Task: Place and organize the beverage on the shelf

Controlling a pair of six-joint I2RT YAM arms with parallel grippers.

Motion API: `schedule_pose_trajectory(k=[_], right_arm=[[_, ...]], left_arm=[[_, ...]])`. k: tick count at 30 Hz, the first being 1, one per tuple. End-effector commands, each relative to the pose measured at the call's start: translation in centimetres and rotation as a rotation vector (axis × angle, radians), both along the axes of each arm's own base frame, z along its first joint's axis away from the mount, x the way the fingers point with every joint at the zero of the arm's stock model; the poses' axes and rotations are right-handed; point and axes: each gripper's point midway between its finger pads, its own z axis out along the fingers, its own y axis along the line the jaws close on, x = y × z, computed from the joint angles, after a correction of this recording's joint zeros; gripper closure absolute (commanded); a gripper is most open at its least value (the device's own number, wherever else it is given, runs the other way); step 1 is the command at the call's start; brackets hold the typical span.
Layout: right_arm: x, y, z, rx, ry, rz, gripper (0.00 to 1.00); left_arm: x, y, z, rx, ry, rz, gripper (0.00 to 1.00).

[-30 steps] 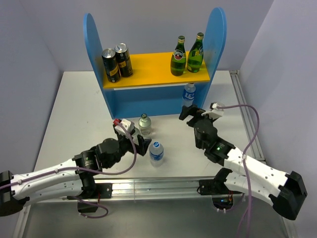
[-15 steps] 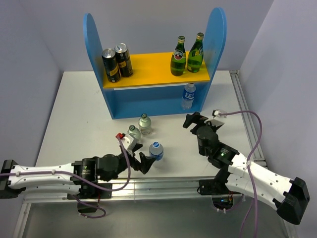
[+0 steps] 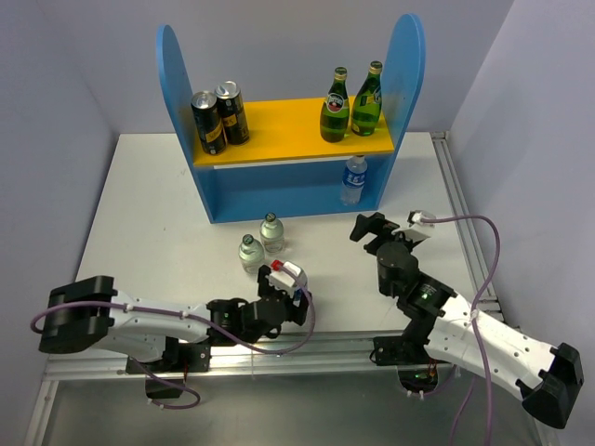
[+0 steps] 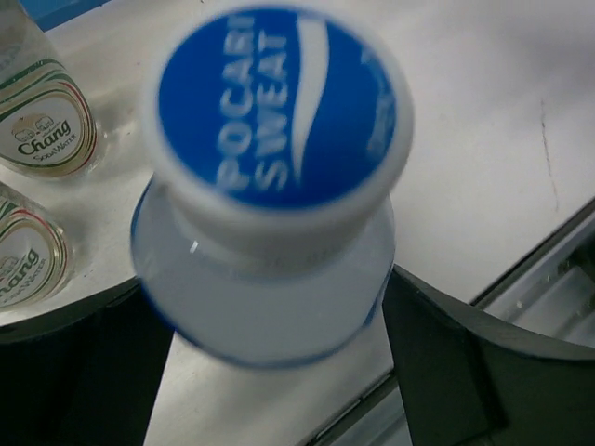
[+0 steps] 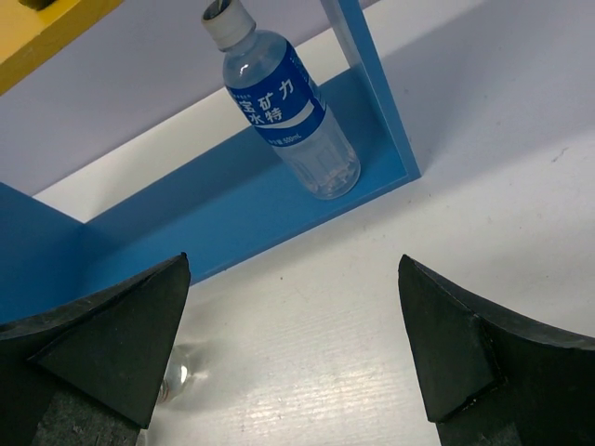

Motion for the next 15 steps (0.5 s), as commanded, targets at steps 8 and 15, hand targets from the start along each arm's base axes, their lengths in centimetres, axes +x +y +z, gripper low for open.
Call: schedule_pose_trajectory(k=[8,15], right_arm=[[-0.4,-1.2,1.1,0.037,-0.049,-0.048,0.00],[-0.5,-1.5,1.4,0.044,-0.059,-0.058,0.00]], left_arm=[[4.6,-4.0,2.5,-0.114,-0.055,0.151,1.00],[9.5,-7.7,7.8,-0.158,-0.137,0.167,1.00]])
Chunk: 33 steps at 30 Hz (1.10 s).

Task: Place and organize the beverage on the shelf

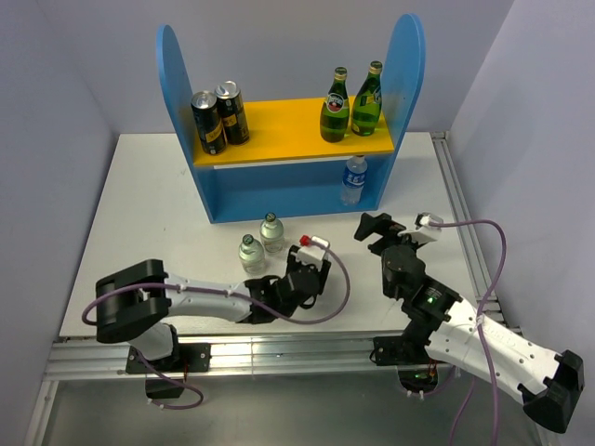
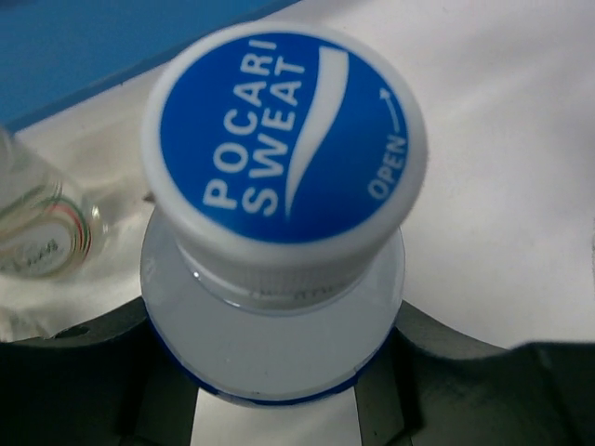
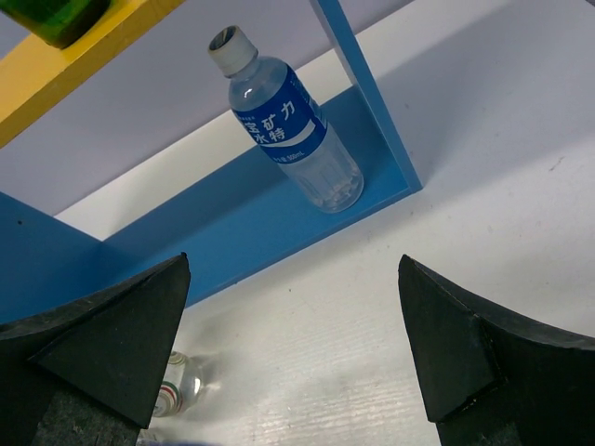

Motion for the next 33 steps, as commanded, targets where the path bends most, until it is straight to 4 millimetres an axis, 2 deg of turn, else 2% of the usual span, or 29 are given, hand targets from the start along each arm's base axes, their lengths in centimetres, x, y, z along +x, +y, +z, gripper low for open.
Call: schedule_pose_trajectory(k=[1,2,3,5,6,7,8,9,10,11,12,13,20,21,23,25,29,32,33], right_arm=[[-0.2,-0.8,0.1,0.008,-0.019,-0.043,0.00],[-0.2,-1.0,0.0,0.008,-0.020,-0.046,0.00],[-0.3,-1.0,0.0,0.007,-0.021,-0.047,0.00],[-0.3,-1.2,-0.2,0.004,-0.020,-0.049,0.00],[-0.4,-1.2,-0.2,0.005,-0.022,-0.049,0.00],[-0.4,-1.2,-0.2,0.008,-0.023,-0.049,0.00],[-0.4,-1.2,-0.3,0.005,-0.022,-0.047,0.00],[-0.3,-1.2,-0.3,0.005,-0.023,-0.048,0.00],[-0.3,-1.2,-0.3,0.008,-0.023,-0.049,0.00],[-0.3,-1.1,-0.4,0.004,-0.022,-0.047,0.00],[-0.3,-1.0,-0.4,0.001,-0.020,-0.045,0.00],[-0.3,-1.0,-0.5,-0.002,-0.016,-0.044,0.00],[-0.2,-0.9,-0.6,0.004,-0.018,-0.040,0.00],[-0.2,-0.9,-0.5,0.005,-0.020,-0.038,0.00],[-0.2,-0.8,-0.6,0.006,-0.019,-0.038,0.00],[-0.2,-0.6,-0.7,0.005,-0.017,-0.029,0.00],[0.0,-0.5,-0.8,0.002,-0.014,-0.027,0.00],[0.0,-0.4,-0.9,-0.001,-0.011,-0.024,0.00],[0.1,-0.3,-1.0,-0.006,-0.007,-0.024,0.00]], left_arm=[[3.9,-3.4,7.6,-0.186,-0.104,0.020,1.00],[5.2,-3.3,8.3,-0.181,-0.127,0.032,1.00],[6.1,-3.9,9.7,-0.207,-0.146,0.036,1.00],[7.6,-4.7,10.1,-0.196,-0.170,0.029,1.00],[9.2,-4.8,11.7,-0.217,-0.194,0.055,1.00],[9.9,-5.3,11.2,-0.204,-0.199,0.056,1.00],[10.5,-6.0,11.5,-0.211,-0.205,0.034,1.00],[12.2,-6.0,13.0,-0.229,-0.229,0.053,1.00],[13.1,-6.4,12.1,-0.214,-0.226,0.054,1.00],[13.9,-6.5,12.2,-0.208,-0.229,0.055,1.00],[15.5,-6.6,13.4,-0.231,-0.246,0.068,1.00],[16.4,-6.8,12.6,-0.214,-0.243,0.074,1.00],[22.5,-6.4,12.3,-0.248,-0.270,0.137,1.00],[23.2,-6.8,11.9,-0.247,-0.261,0.128,1.00],[24.5,-6.3,12.3,-0.275,-0.263,0.146,1.00],[25.6,-6.1,11.8,-0.292,-0.254,0.149,1.00],[26.7,-6.7,11.2,-0.314,-0.240,0.130,1.00],[26.7,-8.0,11.0,-0.324,-0.222,0.079,1.00],[26.8,-8.4,10.4,-0.321,-0.211,0.069,1.00]])
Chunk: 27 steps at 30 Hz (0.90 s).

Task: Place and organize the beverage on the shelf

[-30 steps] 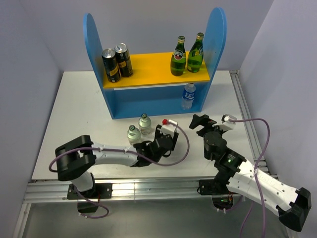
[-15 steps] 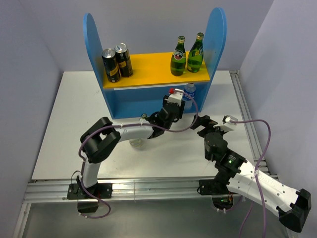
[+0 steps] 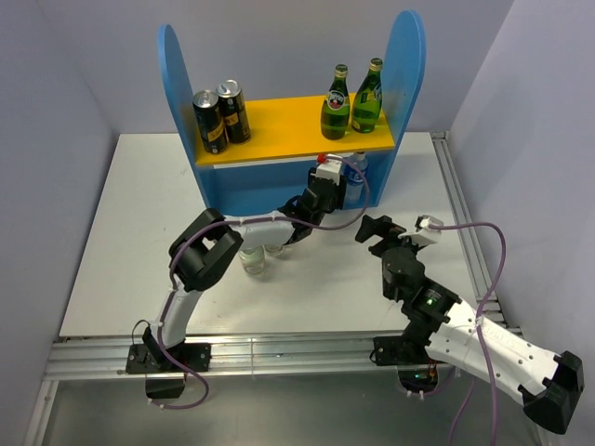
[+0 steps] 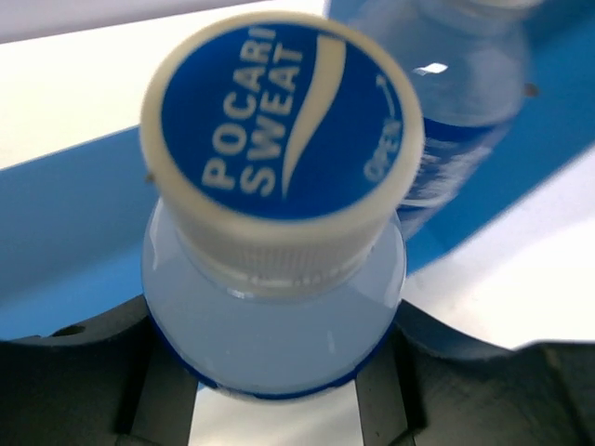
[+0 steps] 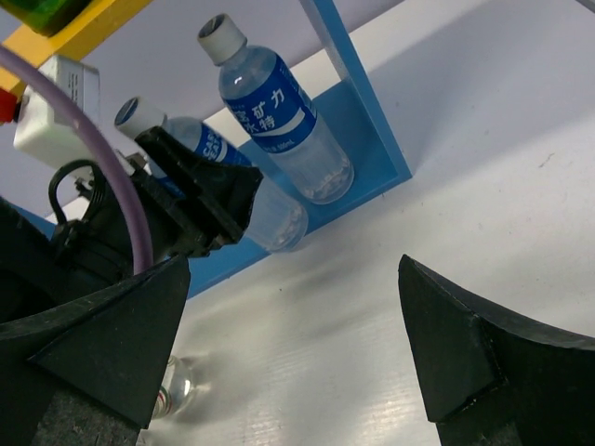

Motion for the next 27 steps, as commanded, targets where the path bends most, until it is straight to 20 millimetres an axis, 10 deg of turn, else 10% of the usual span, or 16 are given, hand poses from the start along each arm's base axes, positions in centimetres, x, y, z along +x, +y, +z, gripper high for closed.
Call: schedule_pose_trajectory(k=[1,23,26,27], right_arm=[[0.2,0.1,-0.1,0.006,-0.010,-0.010,0.00],[0.4,0.8,-0.4,0.005,-0.005,0.013,0.00],[0.4,0.8,-0.4,0.001,-0.002,0.012,0.00],[0.5,0.8,-0.5,-0.002,0.001,0.012,0.00]], left_arm=[[2.5,-2.4,8.2,-0.227,-0.132,-0.063,1.00],[5.1,-0.1,7.5,-0.173,-0.266,0.116,1.00],[5.1,-0.7,7.1,-0.178,-0.253,0.093,0.77],[5.1,-0.8,7.0,-0.180,-0.247,0.089,0.54]])
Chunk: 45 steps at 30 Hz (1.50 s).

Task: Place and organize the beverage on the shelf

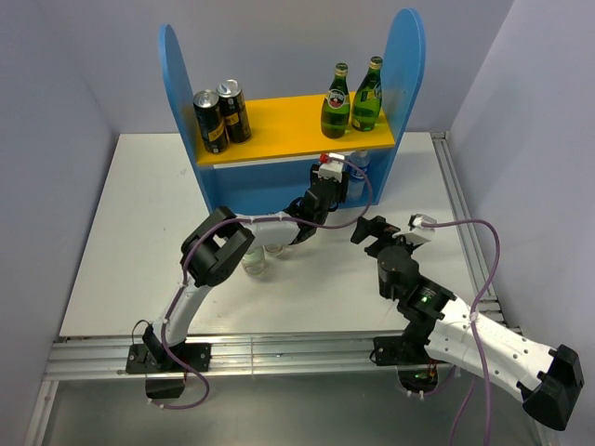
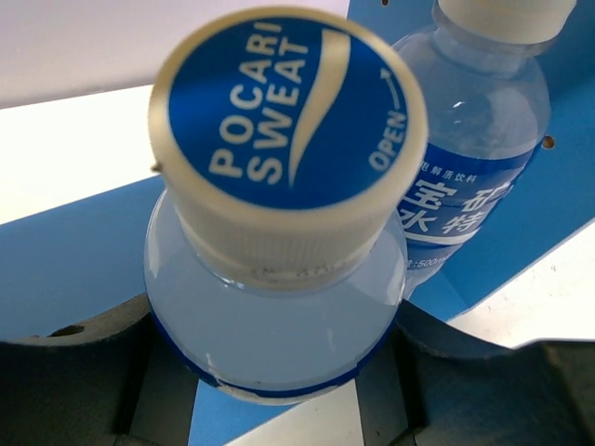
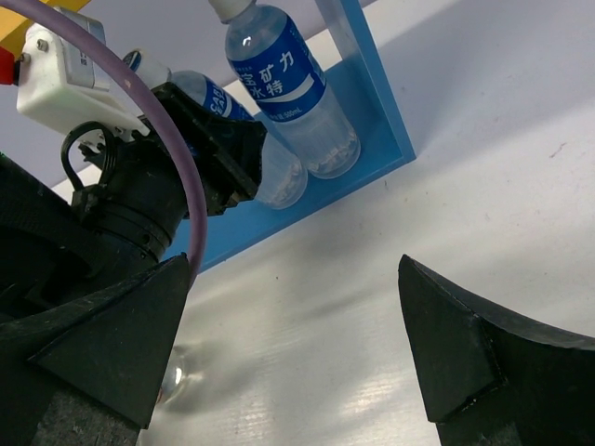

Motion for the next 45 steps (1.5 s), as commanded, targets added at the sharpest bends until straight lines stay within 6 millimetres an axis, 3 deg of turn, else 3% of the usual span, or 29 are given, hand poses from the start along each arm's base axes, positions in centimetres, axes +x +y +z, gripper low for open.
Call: schedule_pose_trajectory(k=[1,3,6,14,21,34,38,39,40,42,43,45], right_arm=[[0.2,-0.1,0.4,0.012,-0.019,-0.017,0.00],[0.2,-0.1,0.4,0.010,-0.017,-0.017,0.00],[0.2,0.0,0.4,0.009,-0.016,-0.014,0.00],[0.3,0.1,0.2,0.003,-0.011,-0.015,0.00],[0.3,0.2,0.2,0.000,-0.008,-0.012,0.00],[0.5,0.6,-0.1,-0.014,0.004,-0.006,0.00],[0.6,0.5,-0.2,-0.021,0.006,-0.008,0.00],[0.6,0.7,-0.1,-0.019,0.004,0.006,0.00],[0.6,1.0,-0.2,-0.024,0.005,0.021,0.00],[0.6,2.2,-0.1,-0.019,-0.005,0.085,0.00],[0.6,2.6,0.0,-0.019,-0.010,0.111,0.00],[0.7,4.0,0.2,-0.020,-0.029,0.184,0.00]], left_arm=[[2.3,0.0,6.6,-0.151,-0.122,0.026,0.41],[2.2,-0.4,5.9,-0.142,-0.108,0.005,0.16],[2.2,-0.5,5.5,-0.136,-0.101,0.002,0.01],[1.4,0.6,5.8,-0.145,-0.095,0.010,0.01],[-0.6,2.2,5.3,-0.127,-0.055,0.007,0.01],[-4.6,2.2,8.4,-0.093,-0.004,-0.160,0.01],[-7.1,2.4,10.1,-0.086,0.022,-0.215,0.01],[-8.0,2.8,9.7,-0.057,0.031,-0.213,0.01],[-9.6,3.4,10.7,-0.031,0.031,-0.186,0.01],[-12.6,3.6,10.1,0.023,0.050,-0.184,0.01],[-13.6,4.9,12.0,0.008,0.037,-0.149,0.01],[-16.5,6.0,10.9,0.048,0.077,-0.150,0.01]])
